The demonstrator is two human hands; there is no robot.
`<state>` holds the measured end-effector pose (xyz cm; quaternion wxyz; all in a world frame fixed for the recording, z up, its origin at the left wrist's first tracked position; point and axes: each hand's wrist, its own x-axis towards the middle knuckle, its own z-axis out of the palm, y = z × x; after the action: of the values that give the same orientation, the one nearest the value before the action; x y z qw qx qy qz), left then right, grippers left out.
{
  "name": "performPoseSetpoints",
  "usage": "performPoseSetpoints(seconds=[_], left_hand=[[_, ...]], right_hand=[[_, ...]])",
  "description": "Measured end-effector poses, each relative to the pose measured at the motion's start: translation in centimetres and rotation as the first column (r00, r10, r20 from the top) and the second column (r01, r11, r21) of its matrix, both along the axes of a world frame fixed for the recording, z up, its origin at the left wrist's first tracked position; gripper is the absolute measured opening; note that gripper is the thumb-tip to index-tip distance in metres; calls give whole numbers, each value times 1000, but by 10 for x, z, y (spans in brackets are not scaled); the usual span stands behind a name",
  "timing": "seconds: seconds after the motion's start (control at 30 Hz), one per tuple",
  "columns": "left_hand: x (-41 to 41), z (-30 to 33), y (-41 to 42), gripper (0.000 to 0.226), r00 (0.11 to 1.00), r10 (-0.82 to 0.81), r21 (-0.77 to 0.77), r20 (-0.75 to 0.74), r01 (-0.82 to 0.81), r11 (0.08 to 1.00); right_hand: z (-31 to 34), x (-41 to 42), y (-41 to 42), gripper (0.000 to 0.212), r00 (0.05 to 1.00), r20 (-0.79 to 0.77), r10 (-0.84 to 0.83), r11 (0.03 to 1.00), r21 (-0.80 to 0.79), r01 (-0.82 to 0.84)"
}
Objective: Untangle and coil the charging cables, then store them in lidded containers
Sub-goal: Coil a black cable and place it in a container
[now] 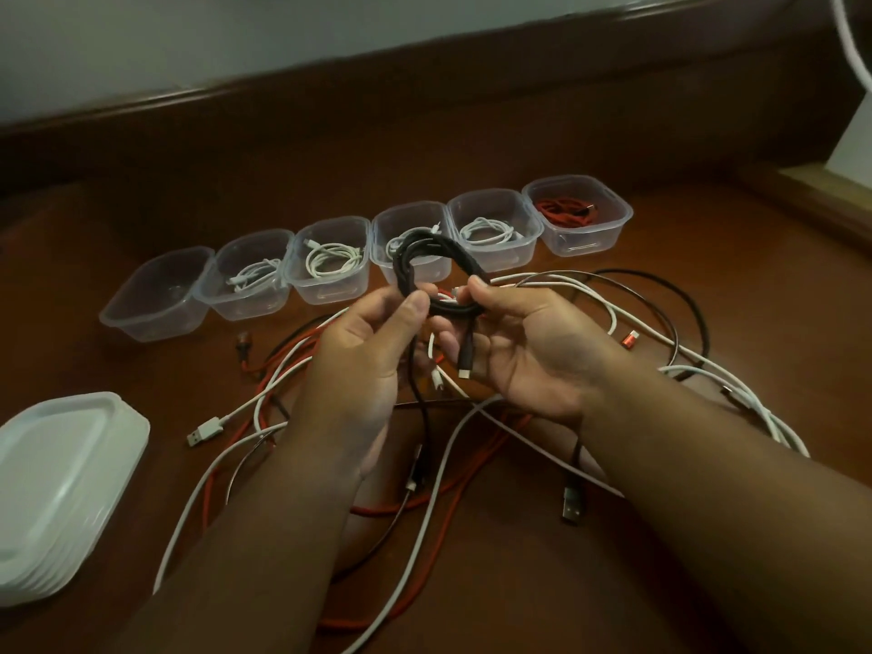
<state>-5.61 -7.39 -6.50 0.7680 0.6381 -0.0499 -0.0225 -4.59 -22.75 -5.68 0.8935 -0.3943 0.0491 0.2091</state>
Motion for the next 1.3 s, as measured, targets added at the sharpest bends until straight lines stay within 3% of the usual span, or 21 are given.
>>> performPoseSetpoints(seconds=[0.1, 0.17, 0.33, 0.53, 0.7, 0.83, 1.13, 1.3], left_hand=[[0, 1, 2, 15, 984, 107, 166, 142, -131, 977], [0, 3, 2, 15, 972, 143, 172, 184, -175, 969], [1, 1, 1, 18, 983, 151, 112, 104, -162, 980], [-3, -2, -5, 14, 960, 252, 59, 123, -261, 964], [-3, -4, -7, 17, 971, 238, -54, -23, -239, 970], [-2, -9, -9, 22, 966, 211, -151, -147, -232, 961], [-3, -10, -6, 26, 978, 199, -25, -67, -201, 979], [0, -9, -4, 29, 985, 172, 32, -22, -172, 985]], right_hand=[[2, -2, 1, 26, 990, 142, -21, 989, -144, 41], [1, -1, 1, 26, 978, 201, -49, 960, -262, 102], [-6, 3, 5, 13, 943, 299, -144, 887, -383, 257], [-4, -3, 5, 10, 908, 414, -66, 907, -355, 227], [-10, -5, 9, 7, 813, 577, 79, 740, -580, 340], [-15, -4, 12, 7, 799, 591, 112, 691, -624, 365], [-17, -8, 14, 4, 773, 619, 139, 628, -659, 415], [-15, -8, 12, 5, 772, 620, 139, 643, -650, 405]])
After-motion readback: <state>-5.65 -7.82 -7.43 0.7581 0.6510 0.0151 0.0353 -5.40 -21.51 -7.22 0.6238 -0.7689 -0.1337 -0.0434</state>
